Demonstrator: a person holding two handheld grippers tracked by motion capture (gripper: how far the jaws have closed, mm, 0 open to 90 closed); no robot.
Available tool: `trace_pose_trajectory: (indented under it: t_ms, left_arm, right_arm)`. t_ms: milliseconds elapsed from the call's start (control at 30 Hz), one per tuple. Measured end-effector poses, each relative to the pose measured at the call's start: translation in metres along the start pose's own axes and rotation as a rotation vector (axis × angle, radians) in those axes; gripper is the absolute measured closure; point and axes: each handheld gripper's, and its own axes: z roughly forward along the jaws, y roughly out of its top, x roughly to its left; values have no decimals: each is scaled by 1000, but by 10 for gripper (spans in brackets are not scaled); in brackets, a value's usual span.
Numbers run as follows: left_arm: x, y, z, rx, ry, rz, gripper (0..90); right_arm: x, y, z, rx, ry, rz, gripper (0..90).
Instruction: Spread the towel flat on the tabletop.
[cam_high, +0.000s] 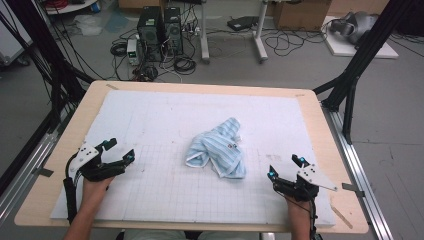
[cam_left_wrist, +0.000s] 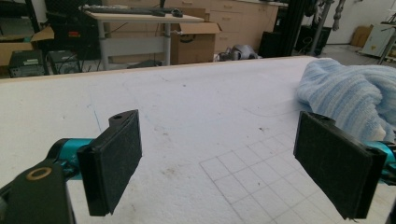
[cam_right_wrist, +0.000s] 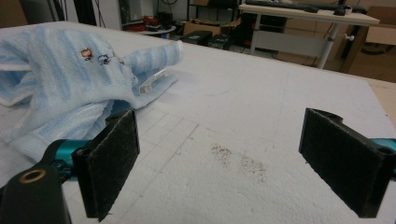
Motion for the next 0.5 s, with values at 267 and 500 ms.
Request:
trace_pose_trajectory:
  t_ms: [267,500]
  left_arm:
    - [0,0,0,2,0,-1,157]
    - [-4,0,0,-2,2,35,158]
  right_arm:
    - [0,0,0,-6,-1,-8,115]
    - [1,0,-1,-9,-3,-6,115]
